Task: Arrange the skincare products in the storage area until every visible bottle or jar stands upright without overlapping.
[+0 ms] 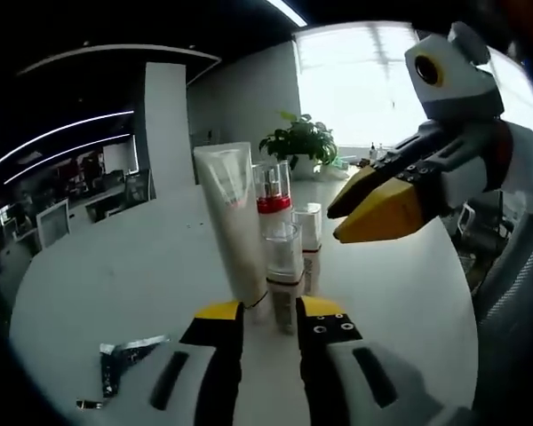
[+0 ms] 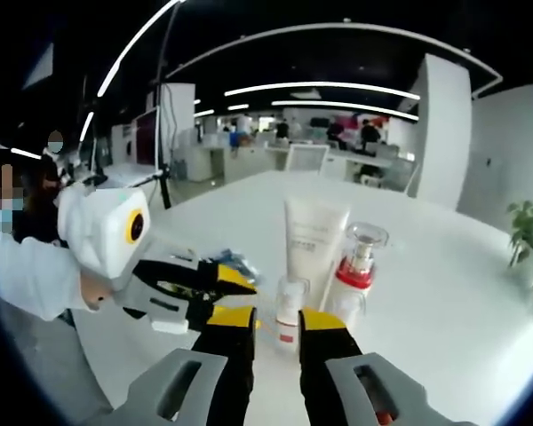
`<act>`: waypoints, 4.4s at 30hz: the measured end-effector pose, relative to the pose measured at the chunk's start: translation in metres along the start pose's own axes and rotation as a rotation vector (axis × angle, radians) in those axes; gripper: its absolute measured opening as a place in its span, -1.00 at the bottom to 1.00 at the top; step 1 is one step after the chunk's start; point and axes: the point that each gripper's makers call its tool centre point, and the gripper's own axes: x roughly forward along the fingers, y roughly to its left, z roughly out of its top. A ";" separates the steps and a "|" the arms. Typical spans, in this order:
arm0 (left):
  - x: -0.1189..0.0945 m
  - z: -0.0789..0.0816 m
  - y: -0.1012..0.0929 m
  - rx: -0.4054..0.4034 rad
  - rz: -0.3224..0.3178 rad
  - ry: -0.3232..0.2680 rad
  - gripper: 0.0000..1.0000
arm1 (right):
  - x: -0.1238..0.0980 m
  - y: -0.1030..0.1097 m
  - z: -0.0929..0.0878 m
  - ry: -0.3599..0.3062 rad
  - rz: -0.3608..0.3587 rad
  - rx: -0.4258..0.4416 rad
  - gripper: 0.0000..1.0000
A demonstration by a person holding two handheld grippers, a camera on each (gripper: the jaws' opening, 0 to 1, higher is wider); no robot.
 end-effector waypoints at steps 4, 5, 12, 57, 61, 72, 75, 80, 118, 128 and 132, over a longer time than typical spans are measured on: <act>-0.005 0.004 0.002 0.006 0.017 0.004 -0.55 | -0.004 0.001 0.003 -0.009 0.005 -0.008 -0.78; -0.006 0.004 0.002 0.005 0.018 0.006 -0.55 | -0.006 0.001 0.004 -0.015 0.004 -0.011 -0.78; -0.017 0.010 0.000 0.002 0.029 0.013 -0.49 | -0.013 0.002 0.009 -0.019 0.014 -0.025 -0.72; -0.126 0.023 0.010 -0.048 0.100 0.068 0.52 | -0.066 0.006 -0.007 0.059 0.052 -0.194 0.32; -0.133 0.018 0.008 -0.063 0.108 0.075 0.61 | -0.068 0.011 -0.010 0.064 0.065 -0.201 0.46; -0.149 0.019 -0.004 -0.080 0.120 0.076 0.92 | -0.073 0.020 -0.022 0.086 0.088 -0.218 0.77; -0.154 0.019 -0.007 -0.080 0.130 0.071 0.96 | -0.076 0.024 -0.024 0.083 0.100 -0.208 0.91; -0.159 0.019 -0.014 -0.109 0.126 0.063 0.98 | -0.081 0.031 -0.023 0.069 0.126 -0.224 0.99; -0.198 -0.001 0.029 -0.151 0.101 0.094 0.99 | -0.042 0.074 0.000 0.116 0.095 -0.196 0.99; -0.208 -0.012 0.050 -0.146 0.109 0.094 0.99 | -0.020 0.091 0.004 0.126 0.096 -0.189 0.89; -0.208 -0.018 0.057 -0.148 0.115 0.095 0.99 | -0.011 0.097 0.000 0.143 0.106 -0.190 0.86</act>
